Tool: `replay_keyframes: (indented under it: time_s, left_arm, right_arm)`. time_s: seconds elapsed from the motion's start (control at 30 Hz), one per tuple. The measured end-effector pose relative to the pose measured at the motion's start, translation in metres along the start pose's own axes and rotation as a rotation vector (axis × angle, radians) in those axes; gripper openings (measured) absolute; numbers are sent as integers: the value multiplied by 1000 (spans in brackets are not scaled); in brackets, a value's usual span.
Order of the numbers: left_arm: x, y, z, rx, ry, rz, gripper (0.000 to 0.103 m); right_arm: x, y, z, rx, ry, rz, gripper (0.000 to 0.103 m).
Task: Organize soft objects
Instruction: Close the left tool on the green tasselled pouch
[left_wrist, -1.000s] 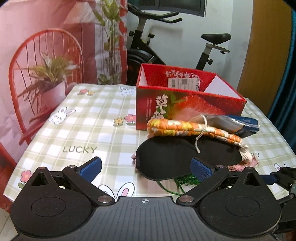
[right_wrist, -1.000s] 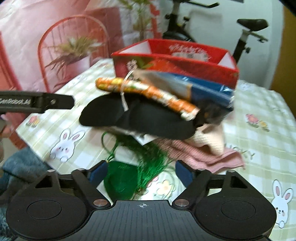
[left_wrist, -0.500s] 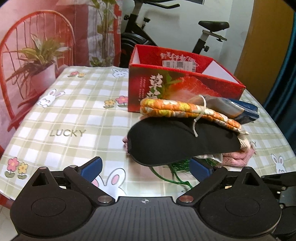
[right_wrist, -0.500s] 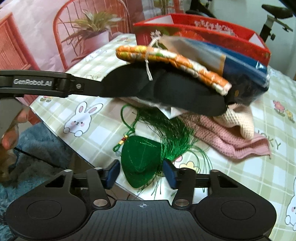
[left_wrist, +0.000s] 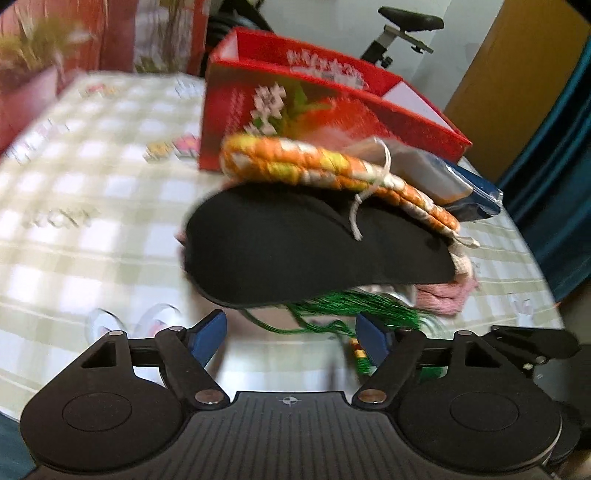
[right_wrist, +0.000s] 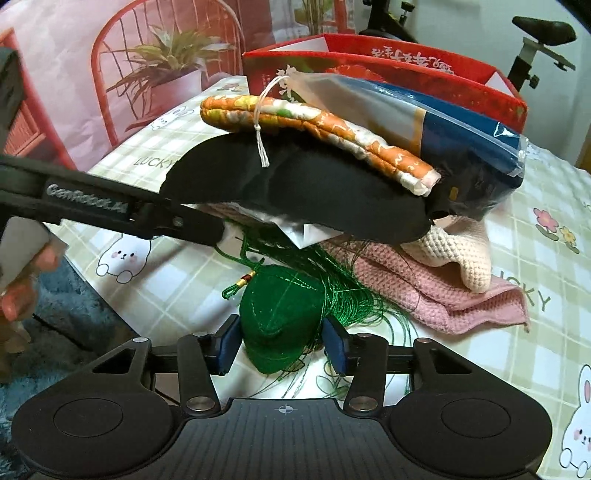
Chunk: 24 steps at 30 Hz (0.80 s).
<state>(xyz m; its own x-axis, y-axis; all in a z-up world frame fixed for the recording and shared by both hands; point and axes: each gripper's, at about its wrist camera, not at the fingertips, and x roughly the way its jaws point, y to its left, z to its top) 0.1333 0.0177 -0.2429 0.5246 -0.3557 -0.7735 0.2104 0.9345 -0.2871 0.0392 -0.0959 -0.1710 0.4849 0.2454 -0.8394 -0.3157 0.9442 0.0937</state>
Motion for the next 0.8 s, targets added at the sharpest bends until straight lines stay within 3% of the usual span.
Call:
replay_keyframes:
  time_s: [0.2,0.53,0.8]
  left_arm:
    - [21,2,-6,-64,63,-92,77]
    - [29,14,-10,-170,78,-188,70]
    - [27,11,-12,-159,75,-250,51]
  right_arm:
    - [4,1,-1,-7,-22,45,44]
    - [8,16,0,-49,-31,112,44]
    - [9,19,4,-62,-34,120,43]
